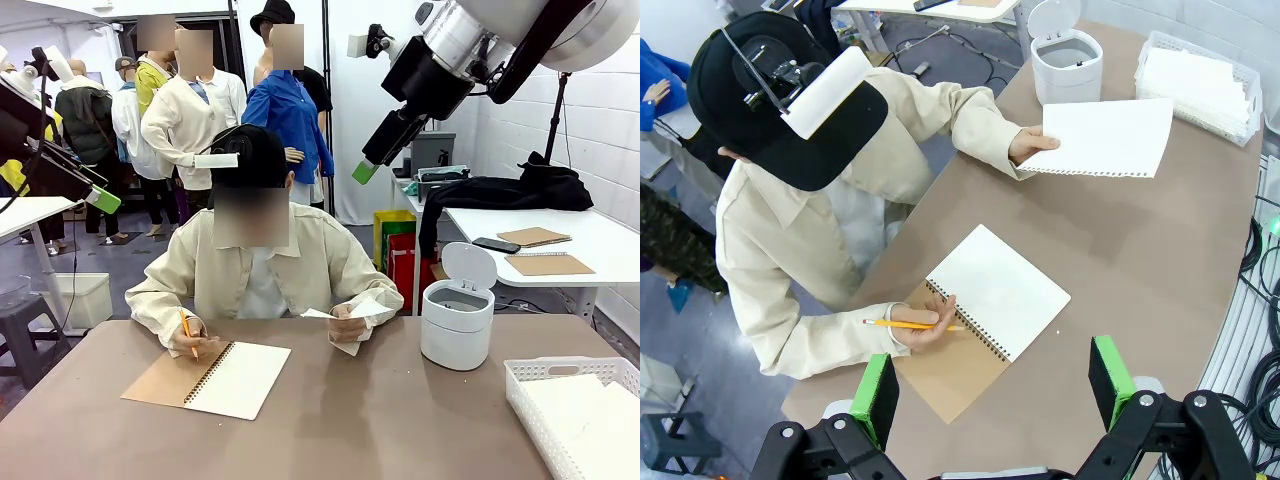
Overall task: Sort the paper based on its condition.
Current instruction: If a person hands you a paper, place it in the Organizing basket , and if it's crumpled, put it in the Trash can.
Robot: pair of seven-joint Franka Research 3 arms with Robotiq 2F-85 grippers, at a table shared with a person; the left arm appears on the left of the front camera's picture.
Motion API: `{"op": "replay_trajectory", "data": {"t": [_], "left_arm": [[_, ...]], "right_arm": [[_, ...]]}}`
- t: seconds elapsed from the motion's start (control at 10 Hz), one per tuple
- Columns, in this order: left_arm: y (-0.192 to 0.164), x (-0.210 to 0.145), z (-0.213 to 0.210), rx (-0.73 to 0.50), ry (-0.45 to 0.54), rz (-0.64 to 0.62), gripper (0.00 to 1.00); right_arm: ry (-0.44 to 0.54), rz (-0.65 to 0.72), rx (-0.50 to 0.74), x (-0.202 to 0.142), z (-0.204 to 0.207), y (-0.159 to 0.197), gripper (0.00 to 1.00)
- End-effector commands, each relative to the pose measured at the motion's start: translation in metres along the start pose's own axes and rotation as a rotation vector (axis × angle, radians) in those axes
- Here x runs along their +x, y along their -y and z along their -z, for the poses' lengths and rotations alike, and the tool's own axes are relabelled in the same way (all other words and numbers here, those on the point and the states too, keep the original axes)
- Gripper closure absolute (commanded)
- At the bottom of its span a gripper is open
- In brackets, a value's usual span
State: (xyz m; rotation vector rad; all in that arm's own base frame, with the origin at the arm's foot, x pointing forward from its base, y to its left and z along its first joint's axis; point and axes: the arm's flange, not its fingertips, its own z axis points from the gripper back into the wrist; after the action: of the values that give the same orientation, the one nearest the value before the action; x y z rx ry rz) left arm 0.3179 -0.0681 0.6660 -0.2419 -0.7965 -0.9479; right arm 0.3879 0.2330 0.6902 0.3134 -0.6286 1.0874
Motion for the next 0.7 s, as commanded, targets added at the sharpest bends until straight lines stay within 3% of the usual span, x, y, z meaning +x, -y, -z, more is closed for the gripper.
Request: {"op": "replay_trajectory", "data": {"t": [0.0, 0.3, 0.6], "left_arm": [[-0.001, 0.000, -0.001, -0.002, 0.003, -0.001, 0.00], [-0.001, 0.000, -0.001, -0.002, 0.003, -0.001, 0.00], [-0.001, 0.000, -0.001, -0.002, 0.003, -0.001, 0.00]], "right_arm": [[-0.007, -0.005, -0.005, 0.000, 0.001, 0.000, 0.00], [0.000, 0.000, 0.000, 0.000, 0.000, 0.000, 0.00], [-0.105, 0.227, 0.053, -0.021, 0.009, 0.004, 0.00]]}}
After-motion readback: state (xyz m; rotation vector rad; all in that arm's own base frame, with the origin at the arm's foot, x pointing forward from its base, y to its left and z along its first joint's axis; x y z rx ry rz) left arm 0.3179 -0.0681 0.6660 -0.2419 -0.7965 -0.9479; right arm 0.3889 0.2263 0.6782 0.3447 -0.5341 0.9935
